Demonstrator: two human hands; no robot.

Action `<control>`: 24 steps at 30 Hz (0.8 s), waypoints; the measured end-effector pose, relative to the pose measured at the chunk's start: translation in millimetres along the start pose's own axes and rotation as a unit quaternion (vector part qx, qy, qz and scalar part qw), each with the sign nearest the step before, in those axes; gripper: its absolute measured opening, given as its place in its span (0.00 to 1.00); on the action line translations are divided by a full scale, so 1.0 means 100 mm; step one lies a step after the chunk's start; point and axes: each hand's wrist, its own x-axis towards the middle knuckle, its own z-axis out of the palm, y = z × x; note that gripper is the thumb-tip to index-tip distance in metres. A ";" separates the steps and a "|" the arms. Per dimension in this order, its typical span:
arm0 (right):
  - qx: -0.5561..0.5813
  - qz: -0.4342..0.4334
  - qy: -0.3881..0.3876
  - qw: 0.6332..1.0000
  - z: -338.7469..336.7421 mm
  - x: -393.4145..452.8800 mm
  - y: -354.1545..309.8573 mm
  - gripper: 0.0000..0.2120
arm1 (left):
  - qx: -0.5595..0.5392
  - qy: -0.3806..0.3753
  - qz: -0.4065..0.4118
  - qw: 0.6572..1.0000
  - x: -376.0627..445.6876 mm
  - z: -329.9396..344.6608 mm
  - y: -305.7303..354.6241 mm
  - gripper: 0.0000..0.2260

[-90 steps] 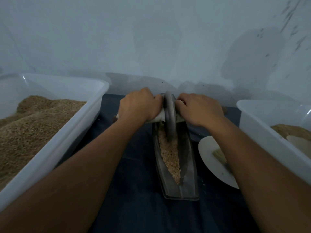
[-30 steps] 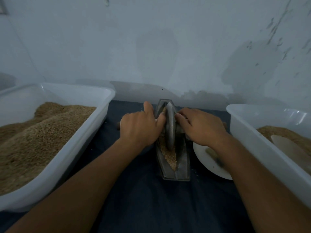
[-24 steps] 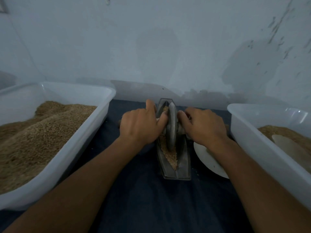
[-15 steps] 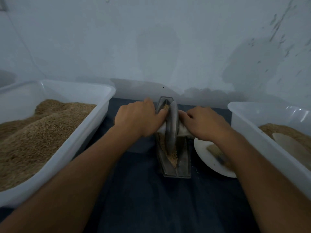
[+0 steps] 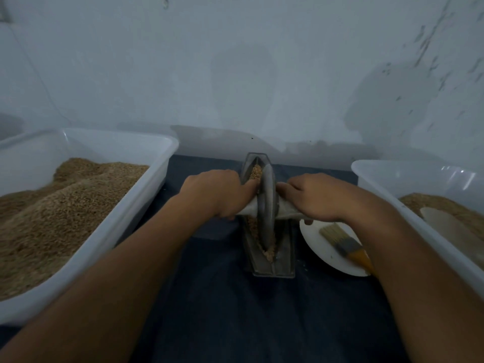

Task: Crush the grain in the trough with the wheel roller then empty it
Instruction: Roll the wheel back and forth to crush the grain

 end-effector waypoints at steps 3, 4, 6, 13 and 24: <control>-0.041 0.007 0.057 0.998 0.06 0.05 0.01 0.25 | -0.008 0.026 -0.009 1.000 0.04 0.07 -0.08 0.32; -0.071 0.007 0.098 0.993 0.10 0.08 0.02 0.24 | -0.015 0.031 -0.003 0.999 0.05 0.11 -0.10 0.32; -0.118 0.006 0.191 0.974 0.18 0.14 0.03 0.22 | -0.042 0.056 -0.026 0.997 0.06 0.19 -0.15 0.30; -0.111 0.002 0.276 0.955 0.33 0.36 0.14 0.17 | -0.044 0.134 -0.078 0.987 0.19 0.29 -0.13 0.27; -0.050 0.036 0.223 0.973 0.26 0.71 0.24 0.14 | -0.037 0.124 -0.111 0.985 0.44 0.26 -0.15 0.28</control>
